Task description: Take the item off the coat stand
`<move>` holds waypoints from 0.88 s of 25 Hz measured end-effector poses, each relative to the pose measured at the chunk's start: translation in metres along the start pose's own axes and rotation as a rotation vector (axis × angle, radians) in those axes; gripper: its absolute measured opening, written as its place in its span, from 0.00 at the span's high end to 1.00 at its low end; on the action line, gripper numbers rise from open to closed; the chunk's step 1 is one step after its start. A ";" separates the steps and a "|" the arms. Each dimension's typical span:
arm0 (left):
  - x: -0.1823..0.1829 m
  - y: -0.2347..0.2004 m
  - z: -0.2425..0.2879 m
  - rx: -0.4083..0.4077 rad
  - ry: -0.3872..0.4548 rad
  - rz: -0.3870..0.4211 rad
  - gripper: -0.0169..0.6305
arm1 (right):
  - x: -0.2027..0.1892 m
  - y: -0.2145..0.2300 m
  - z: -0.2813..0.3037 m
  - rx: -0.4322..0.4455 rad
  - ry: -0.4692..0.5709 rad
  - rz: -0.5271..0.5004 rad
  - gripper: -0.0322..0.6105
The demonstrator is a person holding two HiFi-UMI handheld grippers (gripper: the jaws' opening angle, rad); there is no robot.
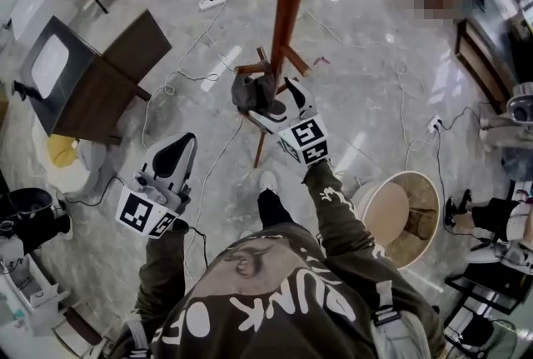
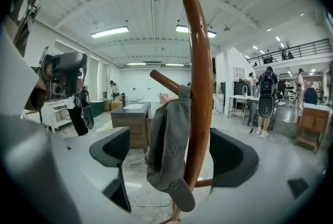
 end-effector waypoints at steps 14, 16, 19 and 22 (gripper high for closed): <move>-0.011 -0.014 0.007 0.009 -0.022 -0.026 0.97 | -0.011 0.003 0.013 -0.075 -0.042 -0.031 0.53; -0.012 -0.014 0.006 0.009 -0.023 -0.025 0.97 | -0.015 0.004 0.016 -0.101 -0.055 -0.041 0.59; -0.011 -0.011 0.005 0.007 -0.021 -0.023 0.97 | -0.016 0.004 0.018 -0.138 -0.083 -0.088 0.89; -0.009 -0.006 0.002 0.010 -0.019 -0.020 0.97 | -0.013 0.003 0.014 -0.139 -0.078 -0.084 0.89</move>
Point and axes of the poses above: the fingertips, and each gripper's own axes: z forward along the fingers, y to its right, x out of its top, the point moved 8 cm from there along -z, backward along the fingers, and after that the axes turned 8 degrees about y, right-handed, at the moved point
